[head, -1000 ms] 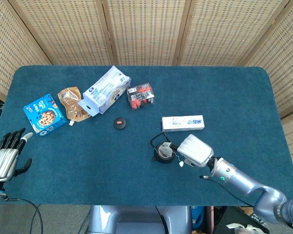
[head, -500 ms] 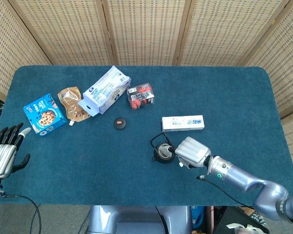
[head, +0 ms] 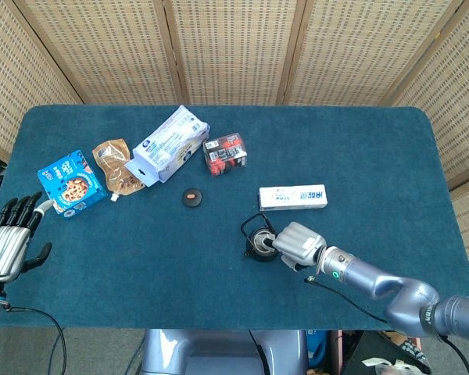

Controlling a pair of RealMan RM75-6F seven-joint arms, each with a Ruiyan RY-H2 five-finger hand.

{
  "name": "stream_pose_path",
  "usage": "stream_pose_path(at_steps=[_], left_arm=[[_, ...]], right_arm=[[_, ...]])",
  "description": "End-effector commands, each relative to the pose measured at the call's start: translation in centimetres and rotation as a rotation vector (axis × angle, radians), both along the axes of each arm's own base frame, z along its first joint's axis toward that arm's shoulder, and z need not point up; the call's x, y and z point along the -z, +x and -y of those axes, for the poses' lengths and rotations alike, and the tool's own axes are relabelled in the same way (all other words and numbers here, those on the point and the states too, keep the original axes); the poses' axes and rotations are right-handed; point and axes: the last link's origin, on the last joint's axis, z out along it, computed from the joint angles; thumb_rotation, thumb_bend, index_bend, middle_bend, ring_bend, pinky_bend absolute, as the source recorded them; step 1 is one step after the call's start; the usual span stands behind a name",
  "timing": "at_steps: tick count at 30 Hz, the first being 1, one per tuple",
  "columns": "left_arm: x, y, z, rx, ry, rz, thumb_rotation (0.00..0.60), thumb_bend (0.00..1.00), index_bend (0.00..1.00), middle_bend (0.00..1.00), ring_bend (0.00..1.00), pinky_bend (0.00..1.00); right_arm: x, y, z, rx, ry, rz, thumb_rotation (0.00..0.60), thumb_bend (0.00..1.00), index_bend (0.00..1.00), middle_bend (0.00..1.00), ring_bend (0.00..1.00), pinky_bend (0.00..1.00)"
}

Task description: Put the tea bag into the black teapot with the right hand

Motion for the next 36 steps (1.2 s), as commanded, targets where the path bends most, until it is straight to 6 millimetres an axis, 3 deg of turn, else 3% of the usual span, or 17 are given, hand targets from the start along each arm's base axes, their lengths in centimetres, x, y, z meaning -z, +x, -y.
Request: stream_pose_path(at_steps=[1,36], left_arm=[[0.0,0.0,0.0,-0.001,-0.002,-0.001,0.600,0.41,0.08,0.00,0.00,0.00],[0.4,-1.0,0.4,-0.035,-0.023,-0.002,0.600,0.41,0.07,0.00,0.00,0.00]], right_arm=[[0.2,-0.2,0.2,0.001,0.000,-0.015,0.600,0.77,0.14,0.92,0.91,1.00],[2.5,-2.0,1.5,0.011,-0.009,-0.161,0.600,0.77,0.14,0.92,0.91,1.00]])
